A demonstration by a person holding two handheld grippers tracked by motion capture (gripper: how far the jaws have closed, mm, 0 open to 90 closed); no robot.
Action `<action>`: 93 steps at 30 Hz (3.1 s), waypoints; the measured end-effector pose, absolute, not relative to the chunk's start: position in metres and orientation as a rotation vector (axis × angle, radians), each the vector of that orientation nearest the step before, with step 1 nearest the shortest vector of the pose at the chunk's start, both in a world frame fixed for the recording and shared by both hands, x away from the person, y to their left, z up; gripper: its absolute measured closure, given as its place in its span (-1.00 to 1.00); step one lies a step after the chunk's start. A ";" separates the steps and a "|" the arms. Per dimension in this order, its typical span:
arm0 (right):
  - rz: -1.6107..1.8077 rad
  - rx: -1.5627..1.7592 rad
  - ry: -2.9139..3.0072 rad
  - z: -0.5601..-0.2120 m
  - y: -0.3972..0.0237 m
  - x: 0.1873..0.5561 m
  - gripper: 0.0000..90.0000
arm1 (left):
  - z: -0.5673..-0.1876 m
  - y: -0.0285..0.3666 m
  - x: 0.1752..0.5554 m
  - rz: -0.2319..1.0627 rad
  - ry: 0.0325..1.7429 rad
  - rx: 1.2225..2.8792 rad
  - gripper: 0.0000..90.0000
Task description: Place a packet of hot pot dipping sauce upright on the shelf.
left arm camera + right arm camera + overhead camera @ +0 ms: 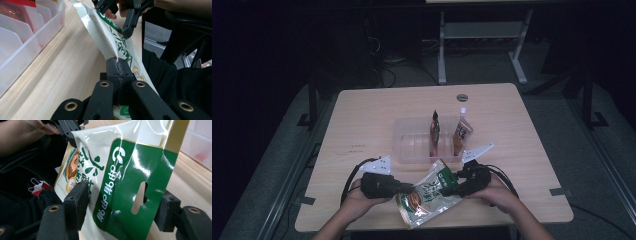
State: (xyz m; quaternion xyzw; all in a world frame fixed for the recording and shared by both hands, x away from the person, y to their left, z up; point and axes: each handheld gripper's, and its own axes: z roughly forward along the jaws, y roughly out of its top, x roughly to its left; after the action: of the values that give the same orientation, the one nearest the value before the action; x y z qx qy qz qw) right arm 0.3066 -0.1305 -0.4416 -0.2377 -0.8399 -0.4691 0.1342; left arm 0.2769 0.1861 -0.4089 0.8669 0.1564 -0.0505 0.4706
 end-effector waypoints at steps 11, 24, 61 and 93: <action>-1.405 -0.655 -2.431 -0.437 -0.136 0.305 0.45 | -0.412 0.192 0.282 -0.085 0.415 2.142 1.00; -1.457 -0.583 -2.424 -0.430 -0.135 0.301 0.90 | -0.413 0.198 0.288 -0.040 0.415 2.124 1.00; -1.645 -0.447 -2.321 -0.403 -0.128 0.289 1.00 | -0.413 0.209 0.290 0.066 0.540 2.088 -0.13; -1.871 -0.318 -2.365 -0.343 -0.099 0.308 1.00 | -0.426 0.239 0.273 0.051 0.594 2.189 -0.39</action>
State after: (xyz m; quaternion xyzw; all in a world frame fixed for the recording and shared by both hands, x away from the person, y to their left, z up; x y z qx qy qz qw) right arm 0.3082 -0.0994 -0.3434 -0.1046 -0.7787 -0.6162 0.0548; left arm 0.2733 0.2385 -0.4263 0.8743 0.2374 0.0202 0.4228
